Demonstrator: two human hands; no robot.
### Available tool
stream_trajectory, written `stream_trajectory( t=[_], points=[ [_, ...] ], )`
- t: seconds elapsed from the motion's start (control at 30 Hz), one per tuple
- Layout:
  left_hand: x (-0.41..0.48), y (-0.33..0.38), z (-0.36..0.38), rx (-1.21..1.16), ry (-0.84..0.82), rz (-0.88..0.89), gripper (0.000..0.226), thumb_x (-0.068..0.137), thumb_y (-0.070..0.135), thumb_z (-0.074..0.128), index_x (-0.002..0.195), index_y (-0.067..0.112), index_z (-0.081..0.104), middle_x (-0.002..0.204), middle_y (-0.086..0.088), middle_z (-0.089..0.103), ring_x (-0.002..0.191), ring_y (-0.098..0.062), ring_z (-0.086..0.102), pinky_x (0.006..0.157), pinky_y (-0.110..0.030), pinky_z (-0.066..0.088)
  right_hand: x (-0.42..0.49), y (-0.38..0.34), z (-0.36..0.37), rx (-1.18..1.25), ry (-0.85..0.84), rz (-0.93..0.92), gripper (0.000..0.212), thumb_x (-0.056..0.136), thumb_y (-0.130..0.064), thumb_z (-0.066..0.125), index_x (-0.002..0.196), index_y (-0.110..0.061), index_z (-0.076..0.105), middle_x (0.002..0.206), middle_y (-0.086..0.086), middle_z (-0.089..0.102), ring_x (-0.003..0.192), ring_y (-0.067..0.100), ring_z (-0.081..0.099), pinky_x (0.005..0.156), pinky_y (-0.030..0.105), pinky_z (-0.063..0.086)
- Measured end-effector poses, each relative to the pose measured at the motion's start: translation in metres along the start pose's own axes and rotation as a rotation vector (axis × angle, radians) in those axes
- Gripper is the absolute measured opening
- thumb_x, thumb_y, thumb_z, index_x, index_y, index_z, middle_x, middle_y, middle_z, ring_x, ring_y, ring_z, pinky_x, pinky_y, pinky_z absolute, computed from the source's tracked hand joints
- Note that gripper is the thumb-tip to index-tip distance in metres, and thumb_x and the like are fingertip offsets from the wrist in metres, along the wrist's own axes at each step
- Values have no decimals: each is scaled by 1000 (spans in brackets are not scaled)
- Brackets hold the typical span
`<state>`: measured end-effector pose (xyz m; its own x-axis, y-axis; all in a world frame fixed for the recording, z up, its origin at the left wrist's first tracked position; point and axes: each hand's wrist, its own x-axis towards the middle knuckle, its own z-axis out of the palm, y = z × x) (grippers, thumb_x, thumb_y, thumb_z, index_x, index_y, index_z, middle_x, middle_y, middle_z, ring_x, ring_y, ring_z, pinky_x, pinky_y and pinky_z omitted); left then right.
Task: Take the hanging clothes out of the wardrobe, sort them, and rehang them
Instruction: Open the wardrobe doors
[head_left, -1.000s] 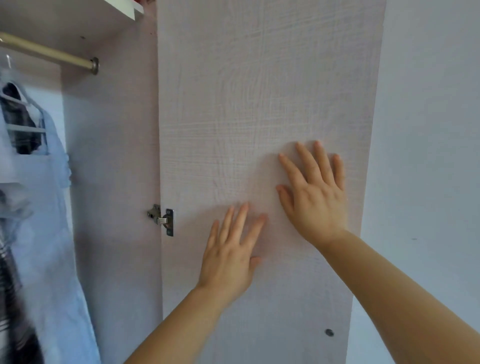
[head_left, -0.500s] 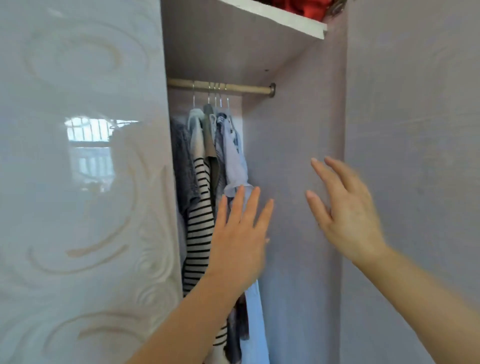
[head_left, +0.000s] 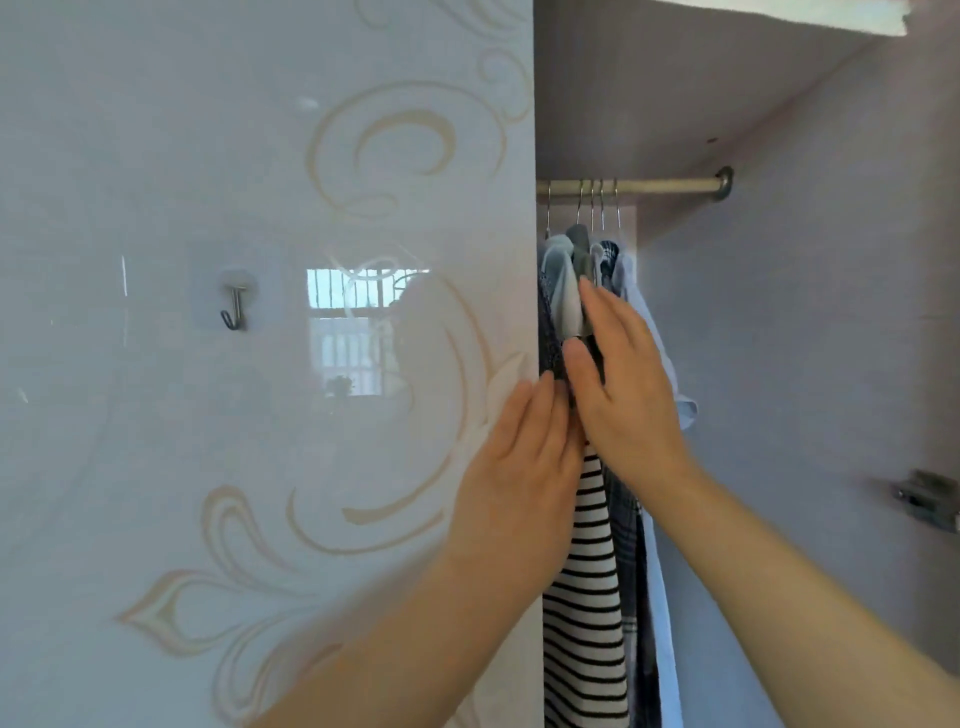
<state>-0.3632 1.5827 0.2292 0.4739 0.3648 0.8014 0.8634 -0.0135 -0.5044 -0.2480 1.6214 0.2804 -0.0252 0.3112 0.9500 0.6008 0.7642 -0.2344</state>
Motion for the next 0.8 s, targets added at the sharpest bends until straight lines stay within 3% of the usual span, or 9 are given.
stream_trajectory(
  t=[0.17, 0.27, 0.33, 0.4, 0.5, 0.67, 0.8],
  points=[
    [-3, 3, 0, 2, -55, -116, 61, 83, 15, 16, 130, 3, 53, 138, -14, 48, 134, -30, 37, 115, -42, 6, 23, -3, 12, 302, -80, -66, 47, 99, -28, 29, 145, -28, 23, 143, -24, 23, 133, -11, 18, 109, 7, 12],
    [-6, 4, -2, 119, -52, -50, 57, 92, 15, 11, 126, 1, 55, 135, -14, 52, 134, -31, 30, 115, -47, 4, 31, -7, 16, 539, -184, -37, 44, 102, -23, 30, 146, -26, 26, 146, -21, 28, 135, -7, 23, 113, 17, 17],
    [-8, 6, -5, 100, -67, -117, 55, 88, 17, 20, 130, 3, 53, 138, -13, 49, 135, -28, 29, 116, -44, 6, 34, -12, 17, 733, -230, 1, 43, 103, -23, 30, 146, -25, 27, 146, -20, 31, 134, -8, 26, 114, 20, 20],
    [-6, 11, -11, 124, -80, -125, 53, 91, 16, 19, 132, 6, 51, 137, -11, 50, 135, -26, 33, 116, -43, 9, 34, -18, 13, 923, -264, 75, 42, 103, -22, 32, 145, -23, 29, 141, -23, 36, 128, -14, 32, 107, 11, 26],
    [-9, 10, -23, 206, -59, -44, 49, 97, 19, 20, 119, 4, 61, 127, -10, 60, 132, -27, 41, 113, -48, 14, 33, -21, 9, 1066, -301, 105, 41, 102, -24, 34, 143, -24, 34, 126, -31, 44, 116, -21, 40, 94, 2, 33],
    [-21, 15, -54, 295, -49, -22, 40, 85, 29, 55, 116, 7, 66, 129, -8, 59, 133, -25, 37, 114, -48, 15, 26, -33, -2, 1241, -334, 67, 54, 90, -41, 39, 142, -26, 33, 138, -22, 43, 130, -7, 35, 112, 22, 27],
    [-35, 11, -88, 350, -26, 0, 43, 89, 31, 51, 123, 7, 61, 133, -8, 55, 136, -24, 35, 114, -48, 16, 16, -54, -18, 1332, -357, 11, 55, 89, -40, 38, 141, -26, 33, 139, -21, 42, 130, -7, 35, 110, 19, 27]
  ],
)
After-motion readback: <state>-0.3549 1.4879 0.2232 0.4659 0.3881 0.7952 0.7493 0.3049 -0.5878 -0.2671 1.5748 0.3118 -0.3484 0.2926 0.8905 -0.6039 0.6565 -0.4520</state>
